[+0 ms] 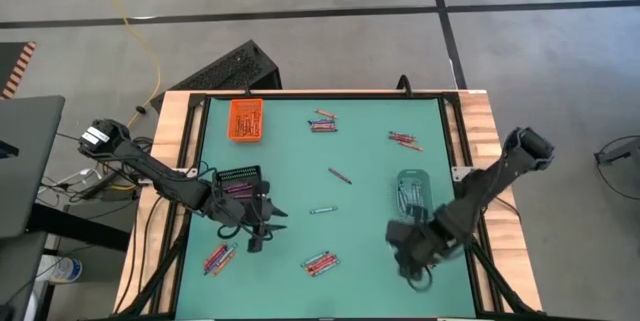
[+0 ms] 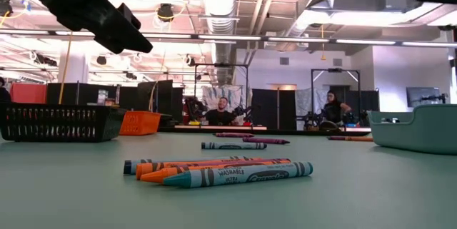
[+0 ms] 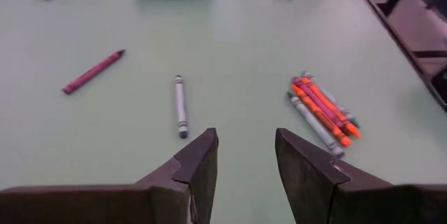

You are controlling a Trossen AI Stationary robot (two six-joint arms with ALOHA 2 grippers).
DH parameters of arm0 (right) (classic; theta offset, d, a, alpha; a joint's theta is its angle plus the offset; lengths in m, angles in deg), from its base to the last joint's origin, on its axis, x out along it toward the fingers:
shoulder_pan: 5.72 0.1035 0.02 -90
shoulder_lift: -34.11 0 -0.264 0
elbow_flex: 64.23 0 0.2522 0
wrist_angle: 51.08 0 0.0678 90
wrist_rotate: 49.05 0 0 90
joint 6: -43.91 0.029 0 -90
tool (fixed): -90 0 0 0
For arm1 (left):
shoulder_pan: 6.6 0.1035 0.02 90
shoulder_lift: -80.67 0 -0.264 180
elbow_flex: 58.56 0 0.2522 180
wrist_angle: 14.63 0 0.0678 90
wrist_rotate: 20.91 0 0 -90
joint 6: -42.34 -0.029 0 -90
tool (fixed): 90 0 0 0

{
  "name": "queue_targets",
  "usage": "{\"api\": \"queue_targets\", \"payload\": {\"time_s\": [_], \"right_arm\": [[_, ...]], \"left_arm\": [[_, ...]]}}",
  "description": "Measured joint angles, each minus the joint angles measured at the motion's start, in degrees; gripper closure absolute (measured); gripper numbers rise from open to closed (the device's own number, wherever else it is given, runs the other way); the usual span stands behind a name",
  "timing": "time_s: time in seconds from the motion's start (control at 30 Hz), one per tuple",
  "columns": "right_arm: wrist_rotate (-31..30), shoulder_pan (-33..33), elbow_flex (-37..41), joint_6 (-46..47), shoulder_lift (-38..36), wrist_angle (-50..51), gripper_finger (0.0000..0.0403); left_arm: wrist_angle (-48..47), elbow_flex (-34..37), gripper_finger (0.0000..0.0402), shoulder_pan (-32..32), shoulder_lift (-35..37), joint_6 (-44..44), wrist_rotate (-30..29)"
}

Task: Sort crayons
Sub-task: Put the orange crayon into the orange bin

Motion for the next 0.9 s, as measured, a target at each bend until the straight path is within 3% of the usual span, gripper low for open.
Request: {"api": "queue_targets", "payload": {"time_s": [0.23,0.5,0.9], "right_arm": [[0.7,6.6,0.0,-7.8,7.1,0.2,0.0331],[3.9,6.5,1.1,-9.3,13.7,-0.3,0.0332],[6.8,3.8,12.4,-5.5,8.6,-11.4,0.0333]], "left_arm": [[0.1,0.0,0.0269,0.0,0.0,0.0,-2.2],[0.3,0.0,0.0269,0.0,0.0,-0.2,-2.5],[0.1,0.0,0.0269,0.0,0.0,-0.2,-2.5]]}}
